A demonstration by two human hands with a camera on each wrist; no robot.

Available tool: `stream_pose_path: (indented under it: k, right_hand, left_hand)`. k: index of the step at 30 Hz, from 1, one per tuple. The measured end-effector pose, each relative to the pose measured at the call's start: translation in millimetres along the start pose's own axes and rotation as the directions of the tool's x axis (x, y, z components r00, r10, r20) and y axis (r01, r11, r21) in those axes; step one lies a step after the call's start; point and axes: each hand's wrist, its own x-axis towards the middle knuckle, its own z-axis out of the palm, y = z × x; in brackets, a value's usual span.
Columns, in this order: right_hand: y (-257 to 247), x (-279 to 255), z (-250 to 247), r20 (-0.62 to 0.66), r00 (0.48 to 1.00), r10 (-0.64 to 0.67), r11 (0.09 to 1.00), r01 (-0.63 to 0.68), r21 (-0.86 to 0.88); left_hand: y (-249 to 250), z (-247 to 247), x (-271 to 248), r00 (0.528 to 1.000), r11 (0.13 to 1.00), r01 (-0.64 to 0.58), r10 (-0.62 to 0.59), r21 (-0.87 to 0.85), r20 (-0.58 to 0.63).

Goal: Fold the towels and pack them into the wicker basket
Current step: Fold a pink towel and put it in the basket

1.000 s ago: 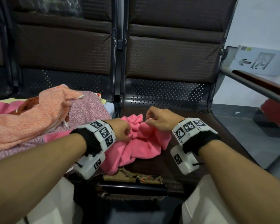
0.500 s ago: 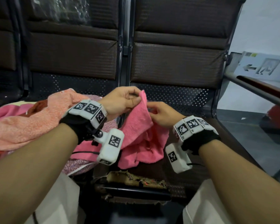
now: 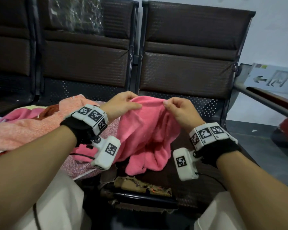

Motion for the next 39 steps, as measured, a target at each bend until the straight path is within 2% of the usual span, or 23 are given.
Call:
stream_pose_path:
  k: [5,10,12,14,16,18,20,22,25,28,30,32,33,35,37,39]
  right_hand:
    - [-5.2,5.5,-4.7,-0.244,0.969,0.041,0.997,-0.023,0.074]
    - [-14.5,13.9,-20.2,-0.488,0.864,0.126,0.980,-0.030,0.199]
    - [-13.6,17.5,-24.4,-0.547,0.819,0.173,0.964,-0.026,0.265]
    - [-9.4,18.3,-25.2,-0.559,0.806,0.196,0.963,-0.051,0.264]
    - [0.1,15.8,-22.2,-0.500,0.835,0.231,0.966,-0.133,0.223]
    - [13.7,12.6,-18.3,-0.415,0.869,0.271,0.962,-0.239,0.128]
    - [22.7,10.6,-17.3,-0.369,0.879,0.302,0.951,-0.305,0.051]
    - [21.9,12.7,-19.6,-0.397,0.874,0.281,0.959,-0.275,0.073]
    - [5.8,12.7,-20.6,-0.403,0.891,0.208,0.975,-0.155,0.161]
    - [-6.8,5.0,-13.0,-0.183,0.957,0.224,0.955,-0.178,0.238]
    - [-9.1,-0.3,-9.0,-0.006,0.967,0.256,0.938,-0.247,0.241]
    - [-9.9,-5.9,-8.7,0.112,0.963,0.243,0.944,-0.262,0.202]
    - [-9.8,-8.9,-10.1,0.125,0.969,0.215,0.966,-0.230,0.119]
    - [-9.7,-15.4,-14.1,0.107,0.986,0.127,0.975,-0.104,-0.196]
    - [-11.9,-21.2,-18.6,0.152,0.986,0.072,0.871,0.012,-0.490]
    - [-17.6,-23.7,-22.1,0.191,0.982,-0.009,0.804,0.121,-0.582]
  left_hand:
    - [-0.1,5.1,-2.6,1.000,0.988,-0.026,0.024,0.152,0.016]
    - [10.0,16.8,-2.6,0.990,0.945,-0.076,0.111,0.319,-0.092]
    - [17.5,18.0,-1.8,0.981,0.947,-0.113,0.154,0.302,-0.115]
    - [26.1,20.7,-3.6,0.977,0.976,-0.136,0.160,0.170,-0.140]
    - [27.4,25.8,-6.2,0.984,0.983,-0.099,0.073,-0.157,-0.163]
    - [23.8,31.5,-10.4,0.992,0.887,-0.011,-0.047,-0.462,-0.115]
    - [17.9,33.3,-10.6,0.992,0.828,0.024,-0.089,-0.560,-0.089]
    - [17.4,29.0,-10.4,0.988,0.788,0.021,-0.110,-0.616,-0.107]
    - [18.1,24.0,-9.5,0.964,0.756,0.027,-0.192,-0.654,-0.182]
    - [15.0,24.4,-7.5,0.935,0.744,0.014,-0.246,-0.668,-0.254]
    - [14.9,26.3,-7.1,0.931,0.738,0.001,-0.246,-0.674,-0.268]
    - [14.4,28.4,-7.7,0.942,0.728,-0.014,-0.221,-0.686,-0.254]
    - [13.8,29.0,-7.7,0.948,0.734,-0.015,-0.206,-0.679,-0.243]
    - [12.7,28.7,-7.8,0.957,0.782,-0.003,-0.178,-0.623,-0.229]
    - [10.9,28.7,-6.2,0.960,0.854,0.005,-0.150,-0.519,-0.237]
    - [9.1,29.7,-4.8,0.959,0.924,0.006,-0.114,-0.383,-0.260]
